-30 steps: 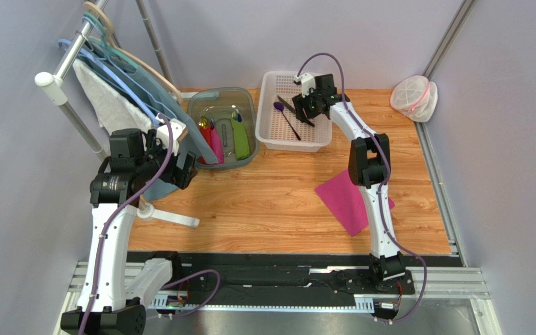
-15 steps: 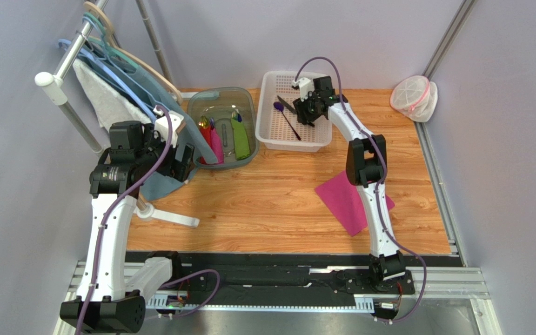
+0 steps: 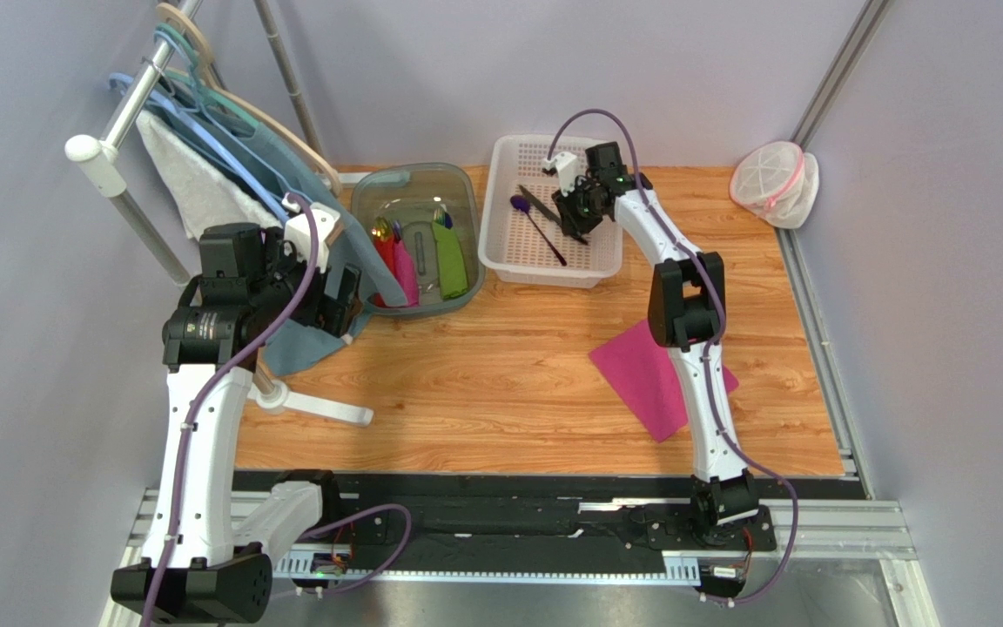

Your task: Place the utensils on the paper napkin and roll it up

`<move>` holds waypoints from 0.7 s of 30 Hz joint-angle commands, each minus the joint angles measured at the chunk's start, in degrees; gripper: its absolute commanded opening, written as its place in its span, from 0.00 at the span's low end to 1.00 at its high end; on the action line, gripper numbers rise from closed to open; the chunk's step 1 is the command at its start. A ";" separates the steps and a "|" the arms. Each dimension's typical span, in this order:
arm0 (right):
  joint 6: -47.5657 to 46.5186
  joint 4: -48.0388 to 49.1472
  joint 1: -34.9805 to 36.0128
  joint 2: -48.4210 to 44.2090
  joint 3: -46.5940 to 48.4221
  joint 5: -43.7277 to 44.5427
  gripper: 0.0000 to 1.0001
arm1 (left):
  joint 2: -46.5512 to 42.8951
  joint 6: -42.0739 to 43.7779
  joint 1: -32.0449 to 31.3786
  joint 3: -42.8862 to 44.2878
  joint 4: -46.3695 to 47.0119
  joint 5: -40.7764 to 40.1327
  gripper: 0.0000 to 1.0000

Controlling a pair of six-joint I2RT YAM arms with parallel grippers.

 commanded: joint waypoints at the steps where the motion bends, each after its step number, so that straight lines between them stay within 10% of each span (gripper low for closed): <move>1: 1.37 -7.12 0.33 -0.93 -1.48 4.68 0.18 | -0.73 -0.69 0.17 1.89 -0.38 0.03 0.99; 6: 1.74 -6.67 1.38 0.03 -1.83 9.27 0.37 | -0.20 -0.78 0.26 2.24 -0.47 0.12 0.99; 14: -2.40 -10.62 2.44 1.88 -0.69 11.38 0.00 | 0.94 0.01 0.26 3.65 -0.65 -0.15 0.99; 21: -0.03 -5.98 2.26 -1.89 1.34 12.35 0.00 | 1.91 0.28 0.26 4.35 -0.12 -0.06 0.99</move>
